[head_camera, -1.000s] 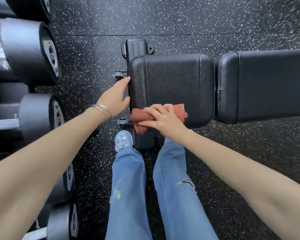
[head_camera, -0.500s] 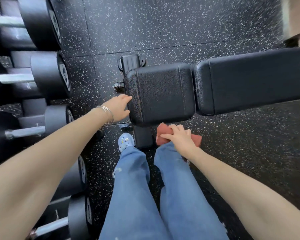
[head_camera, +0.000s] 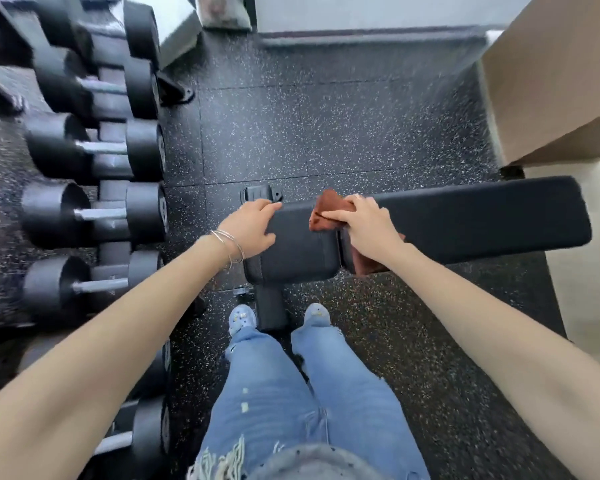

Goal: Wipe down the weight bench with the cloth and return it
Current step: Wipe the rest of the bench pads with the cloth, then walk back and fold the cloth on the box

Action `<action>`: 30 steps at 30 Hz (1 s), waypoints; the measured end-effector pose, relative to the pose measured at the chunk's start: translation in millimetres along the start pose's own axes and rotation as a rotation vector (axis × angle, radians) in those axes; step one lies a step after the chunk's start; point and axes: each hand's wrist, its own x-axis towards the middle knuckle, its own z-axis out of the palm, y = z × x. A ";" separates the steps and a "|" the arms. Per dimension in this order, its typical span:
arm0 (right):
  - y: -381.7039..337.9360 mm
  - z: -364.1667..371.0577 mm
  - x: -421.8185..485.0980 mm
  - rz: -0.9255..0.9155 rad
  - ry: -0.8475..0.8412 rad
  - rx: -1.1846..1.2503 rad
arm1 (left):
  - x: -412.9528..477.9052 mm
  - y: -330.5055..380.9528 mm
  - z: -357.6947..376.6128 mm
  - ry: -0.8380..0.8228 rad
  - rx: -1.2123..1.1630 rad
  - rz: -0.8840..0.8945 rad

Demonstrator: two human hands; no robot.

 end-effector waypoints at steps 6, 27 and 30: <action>-2.0 -78.3 1.8 -0.174 0.047 -0.102 | -14.4 33.8 -46.9 0.138 0.068 -0.111; -190.5 -98.6 -59.4 -0.653 0.049 -0.267 | -260.2 -10.8 -10.7 0.387 0.256 -0.533; -216.8 -91.8 -68.4 -0.733 0.041 -0.272 | -293.4 -10.7 -0.5 0.426 0.233 -0.600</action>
